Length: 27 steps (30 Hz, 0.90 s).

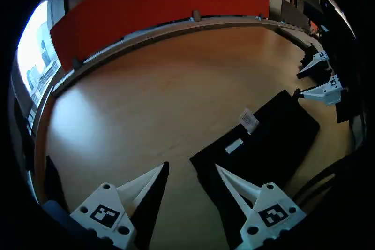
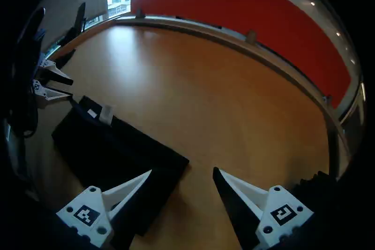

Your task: Fold towel

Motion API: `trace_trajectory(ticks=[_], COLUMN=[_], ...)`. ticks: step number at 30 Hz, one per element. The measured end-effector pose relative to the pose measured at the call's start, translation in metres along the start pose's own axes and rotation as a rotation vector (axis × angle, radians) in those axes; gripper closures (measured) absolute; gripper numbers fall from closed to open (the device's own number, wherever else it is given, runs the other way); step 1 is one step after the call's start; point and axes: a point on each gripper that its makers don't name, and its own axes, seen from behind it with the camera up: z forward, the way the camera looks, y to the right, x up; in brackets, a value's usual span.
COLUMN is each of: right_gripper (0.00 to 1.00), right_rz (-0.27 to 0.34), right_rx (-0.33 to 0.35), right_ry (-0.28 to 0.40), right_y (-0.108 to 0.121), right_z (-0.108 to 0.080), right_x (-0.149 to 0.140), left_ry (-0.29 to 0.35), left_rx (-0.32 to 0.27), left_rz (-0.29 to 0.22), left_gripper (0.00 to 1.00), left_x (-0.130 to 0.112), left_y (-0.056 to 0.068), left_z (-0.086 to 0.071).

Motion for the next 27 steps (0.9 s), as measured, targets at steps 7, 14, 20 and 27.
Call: trace_trajectory(ticks=[7, 14, 20, 27], right_gripper=[0.09, 0.01, 0.01, 0.01], right_rz=[-0.002, 0.009, 0.009, 0.027], right_rx=[-0.001, 0.022, 0.027, 0.033], right_ry=[0.015, 0.021, 0.024, 0.029], right_y=[0.001, -0.010, -0.019, -0.028], right_z=[-0.008, -0.018, -0.028, -0.038], right_x=[0.003, -0.004, -0.012, -0.020], left_ry=[0.014, 0.001, 0.000, 0.000], left_rx=[-0.005, -0.042, -0.040, -0.025], left_rz=[-0.028, -0.074, -0.081, -0.107], left_gripper=[0.27, 0.06, 0.06, 0.06], left_x=[0.004, -0.007, -0.016, -0.024], left_y=[-0.002, 0.007, 0.012, 0.015], left_z=[-0.010, -0.019, -0.025, -0.034])
